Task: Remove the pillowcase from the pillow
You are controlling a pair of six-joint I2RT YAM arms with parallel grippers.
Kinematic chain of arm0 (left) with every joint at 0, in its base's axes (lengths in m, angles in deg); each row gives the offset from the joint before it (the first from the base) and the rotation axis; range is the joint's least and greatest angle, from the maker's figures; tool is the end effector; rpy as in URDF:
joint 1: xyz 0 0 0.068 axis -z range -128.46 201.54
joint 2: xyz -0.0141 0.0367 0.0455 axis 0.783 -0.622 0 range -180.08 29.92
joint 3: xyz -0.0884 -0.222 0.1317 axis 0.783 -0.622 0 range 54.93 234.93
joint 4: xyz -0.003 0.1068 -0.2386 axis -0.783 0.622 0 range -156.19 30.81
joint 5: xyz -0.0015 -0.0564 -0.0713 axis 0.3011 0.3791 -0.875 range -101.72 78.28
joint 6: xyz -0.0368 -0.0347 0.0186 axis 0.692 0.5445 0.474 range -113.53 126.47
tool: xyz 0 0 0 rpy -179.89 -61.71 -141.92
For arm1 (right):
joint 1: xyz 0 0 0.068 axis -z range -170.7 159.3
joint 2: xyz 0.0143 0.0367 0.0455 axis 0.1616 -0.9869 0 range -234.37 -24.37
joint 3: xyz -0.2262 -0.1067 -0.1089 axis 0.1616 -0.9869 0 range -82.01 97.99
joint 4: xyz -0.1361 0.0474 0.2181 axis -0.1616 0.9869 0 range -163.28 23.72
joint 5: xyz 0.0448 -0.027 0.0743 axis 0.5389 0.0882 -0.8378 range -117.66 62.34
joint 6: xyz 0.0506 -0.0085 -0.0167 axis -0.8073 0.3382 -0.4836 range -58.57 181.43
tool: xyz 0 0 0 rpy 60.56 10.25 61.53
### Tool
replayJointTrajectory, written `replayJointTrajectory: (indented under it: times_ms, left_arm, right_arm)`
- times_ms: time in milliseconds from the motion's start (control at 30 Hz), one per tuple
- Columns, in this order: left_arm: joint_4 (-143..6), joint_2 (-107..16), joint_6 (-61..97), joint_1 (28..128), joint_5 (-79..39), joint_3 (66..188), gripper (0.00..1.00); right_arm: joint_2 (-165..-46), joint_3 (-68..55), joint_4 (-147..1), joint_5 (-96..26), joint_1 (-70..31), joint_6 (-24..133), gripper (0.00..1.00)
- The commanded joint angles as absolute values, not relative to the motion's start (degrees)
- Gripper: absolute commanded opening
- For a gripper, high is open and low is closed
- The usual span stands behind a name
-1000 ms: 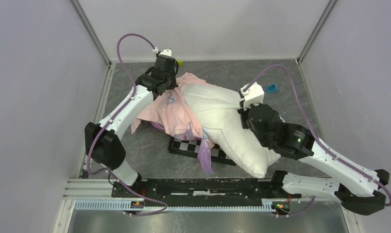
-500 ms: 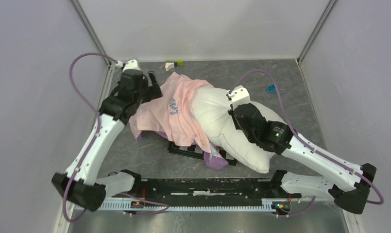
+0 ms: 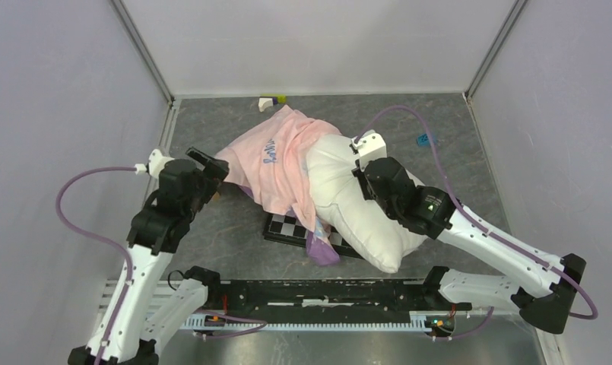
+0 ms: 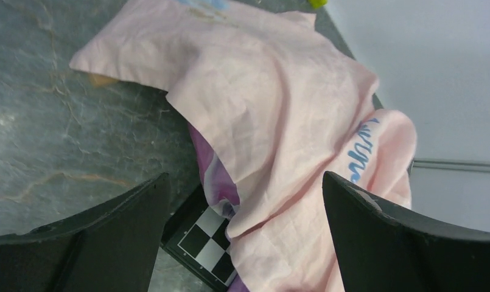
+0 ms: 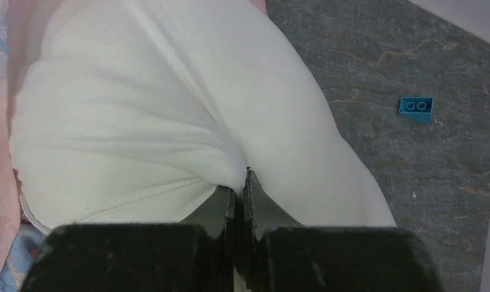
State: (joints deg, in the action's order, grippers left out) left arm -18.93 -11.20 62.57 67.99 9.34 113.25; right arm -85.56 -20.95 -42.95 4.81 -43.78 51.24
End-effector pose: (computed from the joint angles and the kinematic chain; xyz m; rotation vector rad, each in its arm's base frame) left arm 0.1284 -0.0247 0.3633 -0.9103 1.8714 -0.3960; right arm 0.1520 0.1705 0.3515 -0.4184 1.9703 0.1036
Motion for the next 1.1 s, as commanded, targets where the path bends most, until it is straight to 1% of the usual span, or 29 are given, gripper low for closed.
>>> replayJointTrajectory:
  times_ms: [0, 100, 367, 400, 467, 533, 567, 633, 700, 733, 767, 800, 833, 867, 900, 933, 967, 1000, 1033, 1067]
  left_arm:
    - [-27.0, -16.7, 76.6, 67.3, 6.8, 109.5, 1.0]
    - [-31.8, -20.0, 80.8, 67.1, 4.1, 107.5, 1.0]
    - [-42.0, -24.2, 90.8, 66.9, 1.9, 99.4, 1.0]
    - [-42.7, -24.5, 91.7, 66.9, 1.7, 98.4, 0.98]
    - [-44.2, -24.2, 93.5, 66.9, 2.5, 96.5, 0.8]
    - [-45.4, -22.9, 94.4, 66.9, 4.4, 94.9, 0.59]
    - [-45.1, -22.1, 94.3, 66.9, 5.8, 94.5, 0.46]
    - [-43.8, -20.5, 93.7, 66.9, 8.7, 94.8, 0.25]
    - [-42.1, -18.8, 92.0, 66.9, 11.6, 95.9, 0.15]
    - [-41.4, -17.9, 90.8, 66.9, 12.9, 96.7, 0.14]
    - [-40.8, -17.3, 89.1, 66.9, 13.9, 97.8, 0.15]
    - [-39.7, -17.0, 87.5, 66.9, 15.2, 99.1, 0.21]
    - [-38.2, -16.9, 85.7, 66.9, 16.3, 101.2, 0.31]
    - [-36.1, -17.1, 84.2, 66.9, 17.8, 103.0, 0.48]
    - [-33.8, -17.3, 83.4, 66.9, 19.0, 105.0, 0.59]
    - [-32.7, -17.5, 82.4, 66.9, 19.3, 106.6, 0.66]
    - [-32.7, -17.6, 81.3, 66.9, 18.8, 107.2, 0.67]
    - [-33.2, -17.6, 81.0, 66.9, 17.7, 107.4, 0.66]
    - [-33.8, -17.6, 80.9, 66.9, 16.5, 107.2, 0.59]
    - [-35.1, -17.6, 80.8, 66.9, 15.0, 106.7, 0.46]
  right_arm:
    - [-83.7, -18.3, -47.5, 5.4, -43.3, 51.6, 0.0]
    - [-83.2, -18.3, -47.4, 5.5, -43.3, 51.8, 0.0]
    - [-82.6, -18.0, -47.4, 5.1, -43.3, 52.2, 0.0]
    - [-82.6, -18.1, -47.4, 5.1, -43.3, 52.2, 0.0]
    - [-82.5, -18.3, -47.3, 5.5, -43.3, 52.4, 0.0]
    - [-82.4, -18.5, -47.4, 5.8, -43.3, 52.5, 0.0]
    - [-82.3, -18.6, -47.4, 5.9, -43.3, 52.5, 0.0]
    - [-82.0, -19.0, -47.5, 6.1, -43.3, 52.6, 0.0]
    - [-81.7, -19.3, -47.6, 6.5, -43.3, 52.7, 0.0]
    - [-81.5, -19.3, -47.6, 6.8, -43.3, 52.8, 0.0]
    - [-81.5, -19.5, -47.5, 7.3, -43.2, 53.0, 0.0]
    - [-81.5, -19.6, -47.2, 7.9, -43.2, 53.0, 0.0]
    - [-81.4, -19.6, -46.9, 8.4, -43.2, 53.2, 0.0]
    - [-81.4, -19.8, -46.7, 9.1, -43.0, 53.3, 0.0]
    - [-81.4, -19.9, -46.5, 9.5, -42.8, 53.4, 0.0]
    - [-81.2, -20.0, -46.4, 9.6, -42.6, 53.5, 0.0]
    - [-81.3, -20.1, -46.4, 9.4, -42.4, 53.6, 0.0]
    - [-81.3, -20.1, -46.5, 9.0, -42.4, 53.5, 0.0]
    - [-81.3, -20.1, -46.5, 8.7, -42.4, 53.5, 0.0]
    - [-81.3, -20.1, -46.6, 8.5, -42.4, 53.4, 0.0]
